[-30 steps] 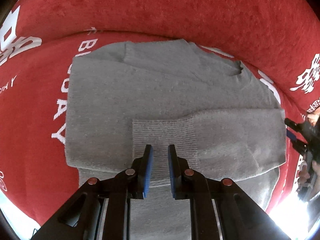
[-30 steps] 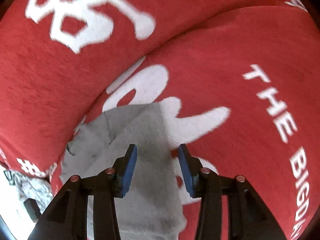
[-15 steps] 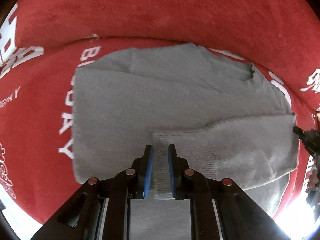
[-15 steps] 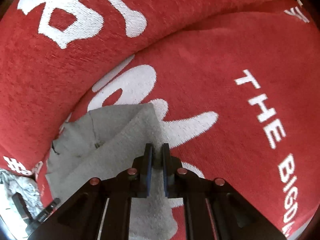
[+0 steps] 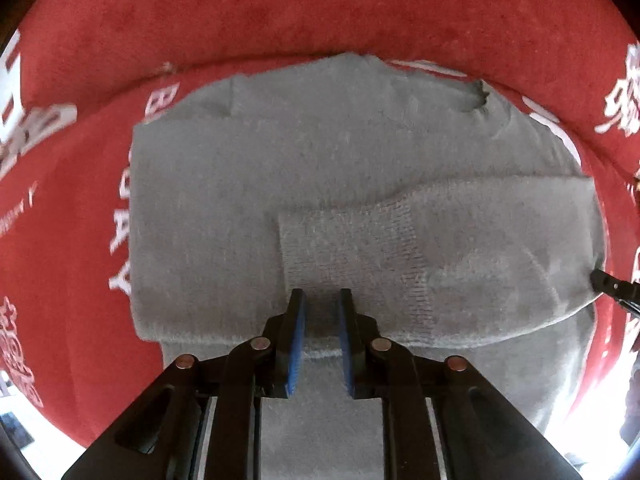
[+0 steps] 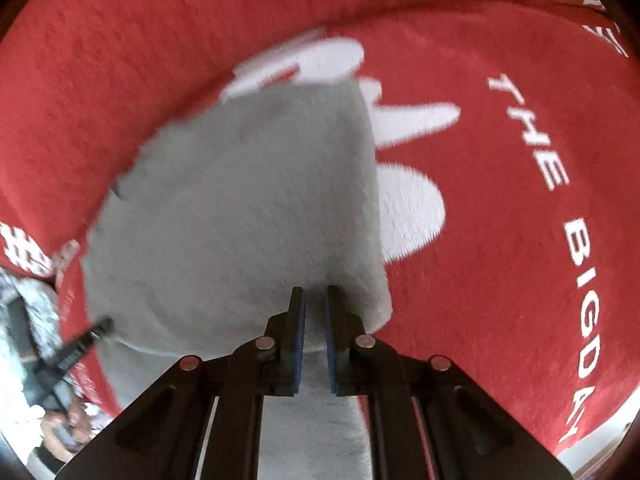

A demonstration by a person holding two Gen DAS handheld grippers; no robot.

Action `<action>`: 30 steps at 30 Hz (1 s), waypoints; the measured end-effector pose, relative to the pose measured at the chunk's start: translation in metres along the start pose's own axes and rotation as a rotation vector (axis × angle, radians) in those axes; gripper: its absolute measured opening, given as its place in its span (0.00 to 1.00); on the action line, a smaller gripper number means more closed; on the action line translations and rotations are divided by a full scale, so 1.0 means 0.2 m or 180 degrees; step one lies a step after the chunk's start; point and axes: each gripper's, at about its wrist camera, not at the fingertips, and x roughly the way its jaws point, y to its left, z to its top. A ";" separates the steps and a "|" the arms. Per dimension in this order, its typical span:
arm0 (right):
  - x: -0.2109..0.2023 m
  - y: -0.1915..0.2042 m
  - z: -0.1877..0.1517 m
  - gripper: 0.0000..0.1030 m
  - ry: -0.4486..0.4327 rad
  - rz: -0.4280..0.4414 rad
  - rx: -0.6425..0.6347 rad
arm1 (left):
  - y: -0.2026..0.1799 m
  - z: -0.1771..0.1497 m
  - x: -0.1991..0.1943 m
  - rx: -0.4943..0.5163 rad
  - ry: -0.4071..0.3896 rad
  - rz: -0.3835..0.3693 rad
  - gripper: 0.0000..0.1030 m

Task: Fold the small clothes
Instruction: 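Release the sleeve and sweater side, opening both grippers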

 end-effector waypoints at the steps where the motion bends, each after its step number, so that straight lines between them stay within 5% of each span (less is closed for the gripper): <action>1: -0.01 0.00 0.00 0.04 -0.0038 0.0001 -0.0033 | 0.00 0.00 0.00 0.0051 0.0002 0.0011 0.18; 23: -0.11 0.01 -0.21 0.07 0.0225 0.0233 0.0213 | -0.07 -0.15 -0.14 -0.0062 0.0374 0.0153 0.18; 28: -0.11 0.04 -0.27 0.34 0.0284 0.0327 0.0260 | -0.19 -0.21 -0.15 0.0034 0.0467 0.0155 0.18; 30: -0.12 0.04 -0.29 0.35 0.0307 0.0376 0.0274 | -0.22 -0.22 -0.15 0.0063 0.0518 0.0148 0.18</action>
